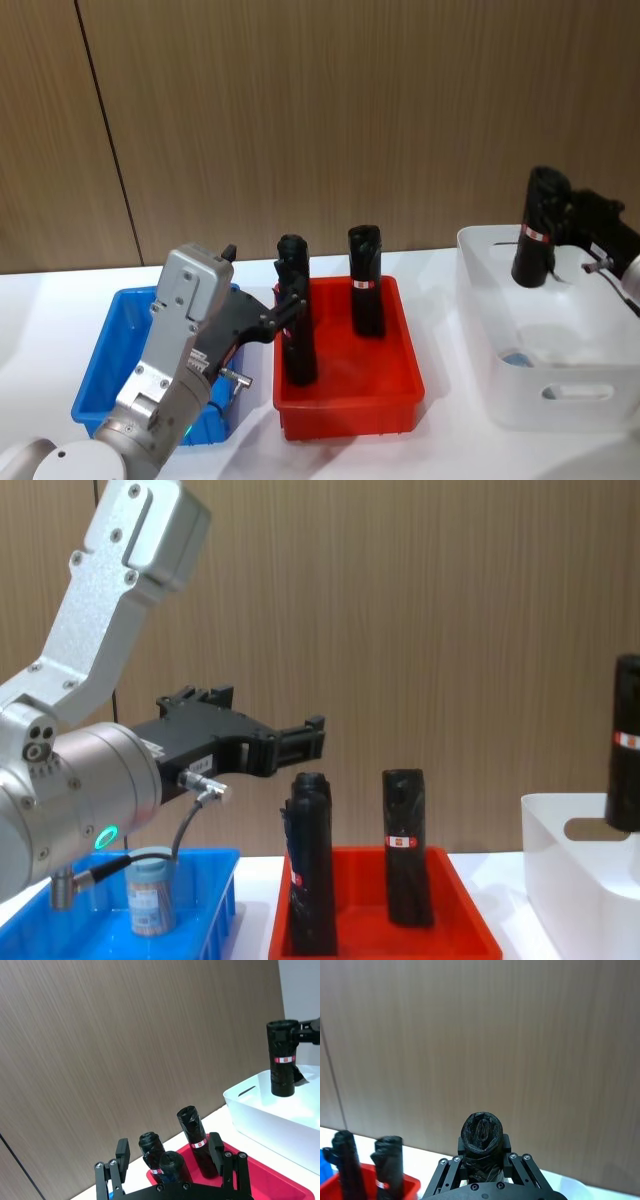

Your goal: Pick the cotton swabs from the blue box and place them into the white box.

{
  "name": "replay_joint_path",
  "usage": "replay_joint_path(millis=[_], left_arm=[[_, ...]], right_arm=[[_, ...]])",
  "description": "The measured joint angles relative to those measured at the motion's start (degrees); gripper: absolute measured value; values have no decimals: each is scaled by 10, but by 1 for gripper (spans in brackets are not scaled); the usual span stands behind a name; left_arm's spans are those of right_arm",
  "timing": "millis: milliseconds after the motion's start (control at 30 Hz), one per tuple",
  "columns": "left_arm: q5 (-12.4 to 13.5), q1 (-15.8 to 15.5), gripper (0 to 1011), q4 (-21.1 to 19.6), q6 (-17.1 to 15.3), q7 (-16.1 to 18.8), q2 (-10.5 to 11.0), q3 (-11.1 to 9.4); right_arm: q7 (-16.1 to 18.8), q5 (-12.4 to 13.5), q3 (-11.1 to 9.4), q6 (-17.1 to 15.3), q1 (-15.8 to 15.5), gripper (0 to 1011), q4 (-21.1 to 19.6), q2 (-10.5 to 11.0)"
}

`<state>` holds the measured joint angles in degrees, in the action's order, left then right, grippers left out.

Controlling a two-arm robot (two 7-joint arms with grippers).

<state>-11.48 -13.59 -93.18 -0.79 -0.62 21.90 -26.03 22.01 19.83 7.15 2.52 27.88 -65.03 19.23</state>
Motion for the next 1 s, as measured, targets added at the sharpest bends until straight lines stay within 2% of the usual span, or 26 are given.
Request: replay_joint_path(millis=[100, 400, 533, 733, 900, 1000], left_arm=[[0, 0, 1003, 0, 0, 0, 0, 0], [0, 0, 1003, 0, 0, 0, 0, 0], [0, 0, 1003, 0, 0, 0, 0, 0], [0, 0, 1003, 0, 0, 0, 0, 0], [0, 0, 1003, 0, 0, 0, 0, 0], [0, 0, 1003, 0, 0, 0, 0, 0]], right_arm=[[-3, -3, 0, 5, 12, 352, 37, -3], [-7, -4, 5, 18, 39, 353, 113, -10], [-8, -5, 7, 22, 45, 434, 134, -13], [-8, -4, 8, 29, 52, 648, 152, -15], [-8, -3, 8, 32, 53, 765, 153, -15], [-7, -2, 7, 33, 52, 873, 150, -15]])
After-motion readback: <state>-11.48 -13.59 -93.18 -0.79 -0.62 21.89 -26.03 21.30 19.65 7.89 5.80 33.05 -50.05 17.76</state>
